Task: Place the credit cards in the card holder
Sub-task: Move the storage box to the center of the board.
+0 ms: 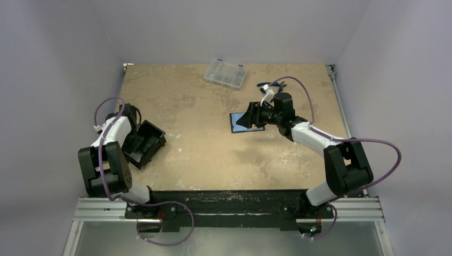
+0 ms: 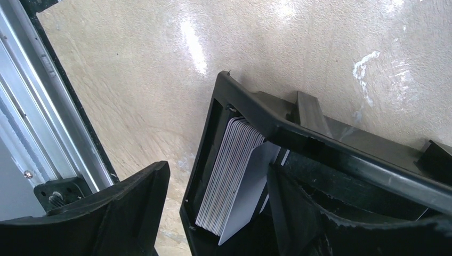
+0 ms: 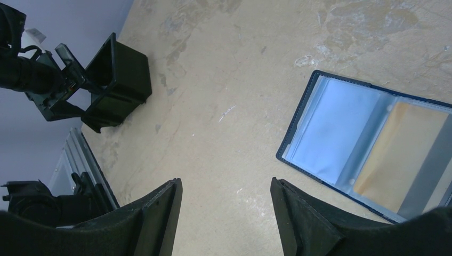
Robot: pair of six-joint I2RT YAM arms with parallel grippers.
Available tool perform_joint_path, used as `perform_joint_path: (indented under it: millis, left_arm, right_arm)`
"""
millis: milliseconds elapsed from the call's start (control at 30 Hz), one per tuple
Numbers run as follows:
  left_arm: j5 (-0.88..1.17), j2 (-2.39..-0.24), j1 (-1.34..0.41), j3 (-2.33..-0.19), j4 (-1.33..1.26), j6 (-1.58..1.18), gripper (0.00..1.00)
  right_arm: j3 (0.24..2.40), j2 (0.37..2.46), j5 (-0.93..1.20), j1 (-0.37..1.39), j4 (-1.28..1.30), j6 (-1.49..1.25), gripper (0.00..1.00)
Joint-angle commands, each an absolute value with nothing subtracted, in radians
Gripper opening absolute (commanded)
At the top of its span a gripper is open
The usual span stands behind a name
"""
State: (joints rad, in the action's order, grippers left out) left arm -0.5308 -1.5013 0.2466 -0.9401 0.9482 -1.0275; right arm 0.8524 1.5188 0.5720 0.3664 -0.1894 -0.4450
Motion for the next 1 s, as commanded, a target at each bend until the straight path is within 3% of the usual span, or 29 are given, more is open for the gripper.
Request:
perform_joint_path:
  millis: [0,733,967]
  left_arm:
    - [-0.541,-1.455,0.255,-0.959,0.996,-1.010,0.70]
    - [-0.564,-1.430,0.256,-1.004,1.000,-0.964,0.31]
    - [-0.554,-1.431,0.256,-1.013,0.988,-0.952,0.09]
  right_arm:
    - [0.859,1.502,0.596,0.369,-0.225,-0.445,0.69]
    - [0.859,1.513,0.600,0.369,-0.233,-0.448,0.68]
    - [0.861,1.516,0.602,0.369,-0.233,-0.448,0.68]
